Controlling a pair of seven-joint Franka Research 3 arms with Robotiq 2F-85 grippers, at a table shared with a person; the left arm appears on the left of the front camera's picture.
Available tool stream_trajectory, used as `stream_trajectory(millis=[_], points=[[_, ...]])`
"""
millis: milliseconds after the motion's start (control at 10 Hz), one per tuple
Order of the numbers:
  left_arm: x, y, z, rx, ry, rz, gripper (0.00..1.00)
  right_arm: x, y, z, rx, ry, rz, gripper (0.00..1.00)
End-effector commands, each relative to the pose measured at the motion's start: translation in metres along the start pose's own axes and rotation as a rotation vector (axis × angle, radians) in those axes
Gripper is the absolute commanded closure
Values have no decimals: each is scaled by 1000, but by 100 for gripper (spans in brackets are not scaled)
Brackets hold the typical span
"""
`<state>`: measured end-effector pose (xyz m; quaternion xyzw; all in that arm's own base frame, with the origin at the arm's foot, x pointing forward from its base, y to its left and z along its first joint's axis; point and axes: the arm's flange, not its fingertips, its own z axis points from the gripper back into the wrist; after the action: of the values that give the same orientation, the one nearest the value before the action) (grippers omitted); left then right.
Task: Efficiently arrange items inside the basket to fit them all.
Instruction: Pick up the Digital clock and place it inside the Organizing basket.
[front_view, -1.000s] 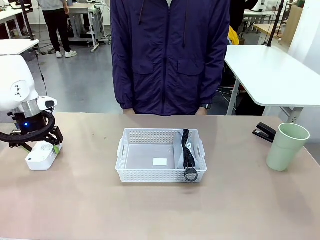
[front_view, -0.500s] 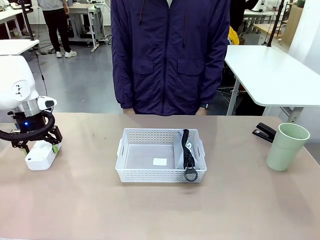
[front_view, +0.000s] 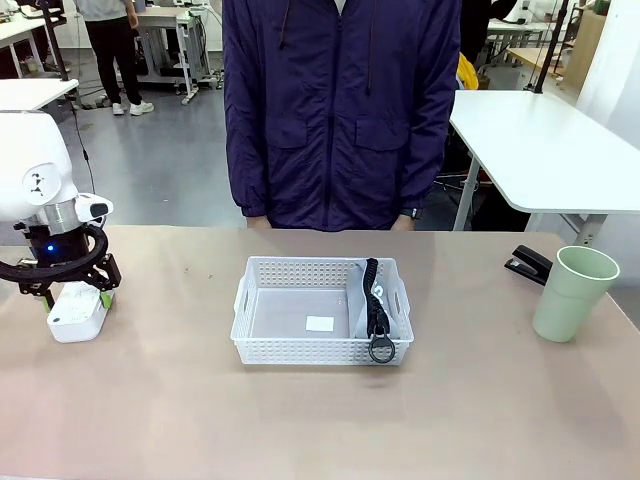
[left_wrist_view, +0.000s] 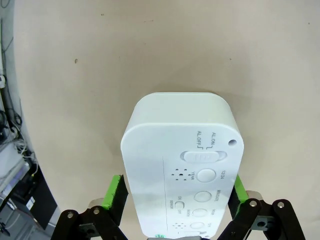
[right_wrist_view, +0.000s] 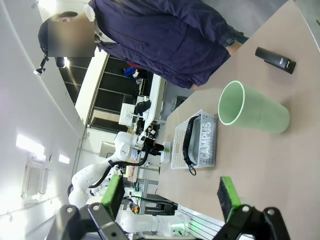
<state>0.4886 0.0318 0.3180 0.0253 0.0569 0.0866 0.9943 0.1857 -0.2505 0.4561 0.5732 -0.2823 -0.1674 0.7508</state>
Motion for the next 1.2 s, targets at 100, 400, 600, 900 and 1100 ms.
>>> stream_trajectory(millis=[100,400,600,900,1100], points=[[2,-1,-3,25,31,-24,0,2,2,0,16,-10,26,0],[2,2,-1,23,19,-15,100,2,2,0,16,-10,26,0],[1,2,-1,20,22,-16,100,2,2,0,16,-10,26,0],[-6,2,10,-27,30,-82,80,2,2,0,16,-10,26,0],[-38,9,72,-152,-8,-219,100,2,2,0,16,-10,26,0]])
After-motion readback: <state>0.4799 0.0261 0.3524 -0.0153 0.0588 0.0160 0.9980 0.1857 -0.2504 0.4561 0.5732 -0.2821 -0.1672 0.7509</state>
